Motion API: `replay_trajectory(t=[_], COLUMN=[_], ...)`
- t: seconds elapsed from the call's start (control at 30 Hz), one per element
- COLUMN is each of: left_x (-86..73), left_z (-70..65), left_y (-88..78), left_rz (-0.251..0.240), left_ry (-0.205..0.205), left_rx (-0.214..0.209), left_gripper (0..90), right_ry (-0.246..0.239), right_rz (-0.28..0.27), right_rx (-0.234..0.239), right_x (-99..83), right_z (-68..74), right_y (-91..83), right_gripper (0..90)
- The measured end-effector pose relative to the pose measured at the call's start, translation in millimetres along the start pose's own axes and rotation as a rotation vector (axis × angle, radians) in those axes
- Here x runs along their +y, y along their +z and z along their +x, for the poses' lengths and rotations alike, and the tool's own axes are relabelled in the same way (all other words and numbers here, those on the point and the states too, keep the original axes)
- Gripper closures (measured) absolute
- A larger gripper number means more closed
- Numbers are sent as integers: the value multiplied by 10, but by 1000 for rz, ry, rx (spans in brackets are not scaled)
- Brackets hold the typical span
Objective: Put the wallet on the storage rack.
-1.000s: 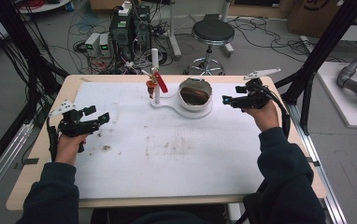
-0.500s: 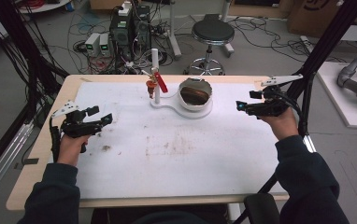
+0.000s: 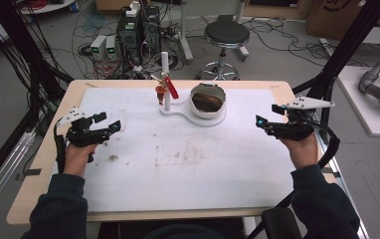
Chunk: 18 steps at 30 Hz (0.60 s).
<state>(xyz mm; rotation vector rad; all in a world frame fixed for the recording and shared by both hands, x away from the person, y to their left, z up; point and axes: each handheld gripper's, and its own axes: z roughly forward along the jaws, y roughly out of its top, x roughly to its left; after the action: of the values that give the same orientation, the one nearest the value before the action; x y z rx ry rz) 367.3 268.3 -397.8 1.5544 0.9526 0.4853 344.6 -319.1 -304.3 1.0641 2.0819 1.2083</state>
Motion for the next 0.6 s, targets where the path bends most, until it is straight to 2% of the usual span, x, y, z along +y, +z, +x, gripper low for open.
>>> replay_trajectory(t=[0.07, 0.13, 0.17, 0.2, 0.3, 0.43, 0.6], left_x=[5, 11, 15, 16, 13, -20, -63], left_z=[-8, -17, -21, -25, -32, -57, -84], left_y=[-7, -18, -25, -28, -29, -23, -39], left_rz=[-2, -8, -12, -20, -24, -13, -13], left_ry=[0, 5, 5, 3, -1, 1, 5], left_rx=[0, -2, 0, -1, 4, 5, 10], left_gripper=[207, 207, 207, 207, 207, 207, 207], right_ry=[25, 31, 35, 44, 62, 40, 58], right_rz=[-48, -155, -110, -94, -87, -37, -1], right_rx=[-17, -53, -56, -67, -53, -42, -41], right_x=[-151, -417, -520, -617, -790, -833, -853], right_z=[5, 22, 29, 46, 94, 134, 148], right_y=[2, 14, 60, 103, 209, 316, 388], right_gripper=[269, 328, 313, 305, 302, 285, 263])
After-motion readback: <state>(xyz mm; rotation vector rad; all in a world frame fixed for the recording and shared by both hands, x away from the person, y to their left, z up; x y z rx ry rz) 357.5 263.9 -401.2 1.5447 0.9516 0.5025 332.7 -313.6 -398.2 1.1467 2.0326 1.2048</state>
